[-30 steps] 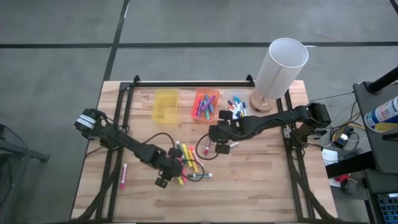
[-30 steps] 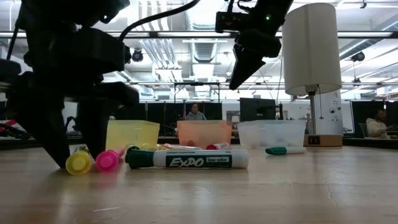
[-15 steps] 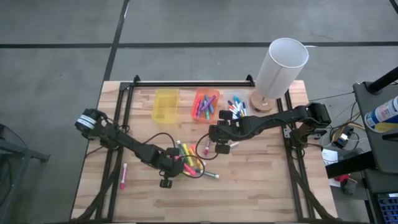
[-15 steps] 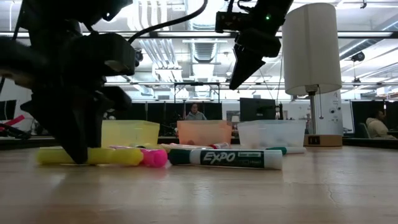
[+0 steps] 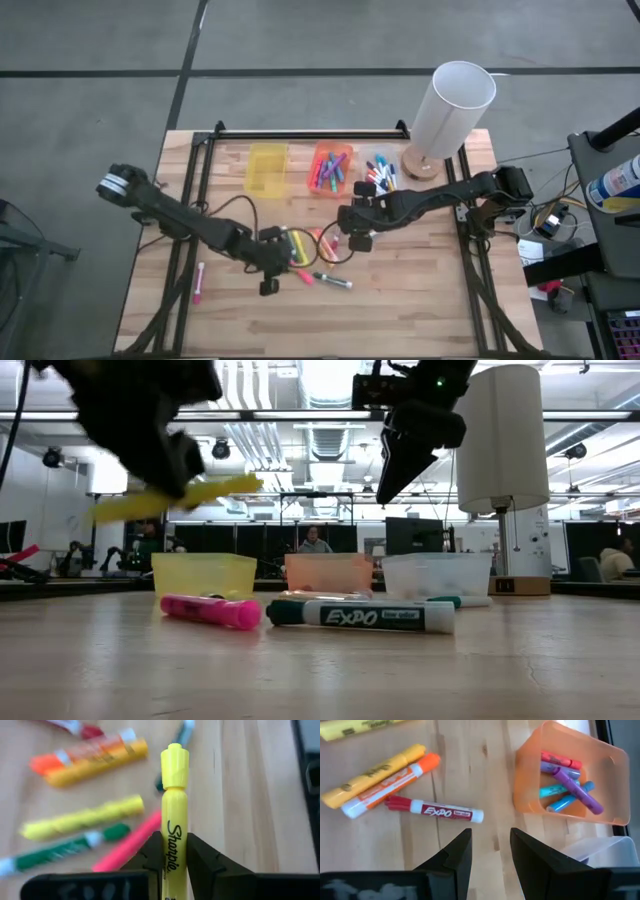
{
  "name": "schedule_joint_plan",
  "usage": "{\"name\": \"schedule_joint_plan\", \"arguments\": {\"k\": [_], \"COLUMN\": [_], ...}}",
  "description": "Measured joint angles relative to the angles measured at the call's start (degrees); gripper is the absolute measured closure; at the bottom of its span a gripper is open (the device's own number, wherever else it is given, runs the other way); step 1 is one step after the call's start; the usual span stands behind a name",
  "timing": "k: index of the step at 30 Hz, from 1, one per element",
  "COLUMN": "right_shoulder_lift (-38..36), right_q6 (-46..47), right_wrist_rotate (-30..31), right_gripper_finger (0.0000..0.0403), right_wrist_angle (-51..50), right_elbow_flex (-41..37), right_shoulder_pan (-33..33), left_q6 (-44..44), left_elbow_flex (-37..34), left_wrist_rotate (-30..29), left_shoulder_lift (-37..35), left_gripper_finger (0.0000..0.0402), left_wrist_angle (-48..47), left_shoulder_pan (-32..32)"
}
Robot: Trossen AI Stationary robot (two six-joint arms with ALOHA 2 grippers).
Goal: Pick & Place Markers
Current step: Put the left yellow highlighter into the orange bin
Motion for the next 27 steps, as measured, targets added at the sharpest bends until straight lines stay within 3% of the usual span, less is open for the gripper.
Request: {"name": "schedule_joint_plan", "arguments": {"k": [10,17,27], "right_shoulder_lift": [-0.33,-0.40,-0.49], "right_q6": [1.65,2.41,2.68], "right_wrist_rotate": [0.03,0.04,0.07], "right_gripper_finger": [0.0275,0.0275,0.0275], "right_wrist_angle": [0.21,-0.02,0.14], "right_elbow_flex": [0.00,0.00,0.00], "right_shoulder_pan": [1.63,2.84,5.13], "left_q6": [-2.13,-2.39,-1.40], "left_elbow_flex": [0.02,0.02,0.00], "left_wrist_rotate": [-11.15,-11.44,-5.90], "left_shoulder_lift": [-8.06,-8.51,-8.08], "left_gripper_finger": [0.0346,0.0345,0.0345], "left_wrist_angle": [1.51,5.94,17.95], "left_shoulder_pan": [7.57,15.56,27.66]}}
